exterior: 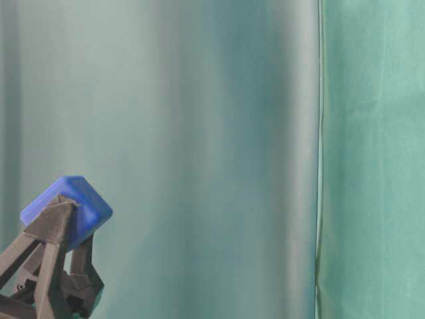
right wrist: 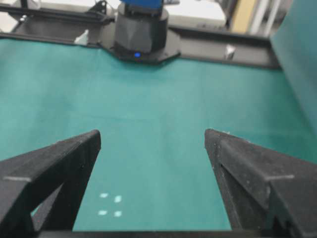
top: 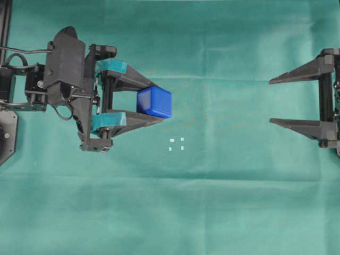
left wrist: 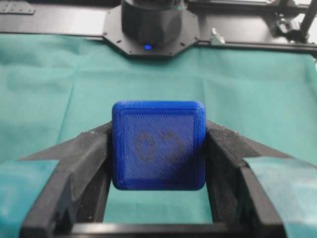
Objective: Handover the blue block to the right arm after grasping it with the left arm, then place it in the designated position.
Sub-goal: 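Move the open right gripper leftward toward the held cube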
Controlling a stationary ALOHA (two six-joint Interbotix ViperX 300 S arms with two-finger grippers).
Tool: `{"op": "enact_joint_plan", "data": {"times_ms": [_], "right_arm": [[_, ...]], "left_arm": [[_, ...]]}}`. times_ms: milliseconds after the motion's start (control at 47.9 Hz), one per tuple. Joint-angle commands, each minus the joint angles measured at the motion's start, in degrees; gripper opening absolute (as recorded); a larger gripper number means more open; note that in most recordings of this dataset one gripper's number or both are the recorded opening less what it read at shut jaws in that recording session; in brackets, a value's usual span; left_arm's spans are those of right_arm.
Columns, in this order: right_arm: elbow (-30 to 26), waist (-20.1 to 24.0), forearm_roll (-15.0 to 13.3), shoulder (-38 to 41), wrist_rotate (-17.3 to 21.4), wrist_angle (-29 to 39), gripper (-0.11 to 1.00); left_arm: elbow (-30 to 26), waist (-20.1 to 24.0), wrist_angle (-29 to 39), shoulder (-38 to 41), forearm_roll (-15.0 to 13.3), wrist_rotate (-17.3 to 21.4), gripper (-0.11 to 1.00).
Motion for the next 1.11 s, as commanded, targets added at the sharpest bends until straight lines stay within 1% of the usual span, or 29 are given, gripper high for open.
{"op": "enact_joint_plan", "data": {"times_ms": [0, 188, 376, 564, 669, 711, 920, 982, 1087], "right_arm": [[-2.3, -0.1, -3.5, 0.3, -1.2, -0.2, 0.93], [-3.7, -0.1, -11.1, 0.3, -5.4, -0.2, 0.93], [-4.9, -0.1, -16.4, 0.4, -9.5, -0.2, 0.93], [-5.5, -0.1, -23.6, 0.4, -15.7, -0.4, 0.93], [-5.7, -0.1, -27.0, 0.4, -19.2, -0.5, 0.93], [-5.8, -0.1, -27.7, 0.3, -20.2, -0.5, 0.93], [-6.0, -0.1, -29.2, 0.3, -23.6, -0.2, 0.93], [-6.0, -0.2, -30.4, 0.4, -25.1, 0.0, 0.93], [-6.0, -0.2, -33.4, 0.7, -27.4, 0.2, 0.93]], "left_arm": [[-0.7, 0.1, -0.5, -1.1, -0.1, -0.1, 0.47], [-0.7, 0.1, -0.5, -1.1, -0.1, -0.2, 0.47], [-0.7, 0.1, -0.7, -1.1, -0.1, -0.4, 0.47], [-0.6, 0.1, -0.7, -1.1, -0.1, -1.5, 0.46], [-0.6, 0.1, -0.8, -1.1, -0.1, -1.6, 0.46], [-0.7, 0.0, -0.7, -1.1, -0.1, -1.6, 0.47], [-0.6, 0.1, -0.8, -1.1, -0.1, -1.6, 0.47], [-0.6, 0.1, -0.8, -1.1, -0.1, -1.6, 0.47], [-0.6, 0.1, -0.8, -1.1, -0.1, -1.6, 0.47]]}}
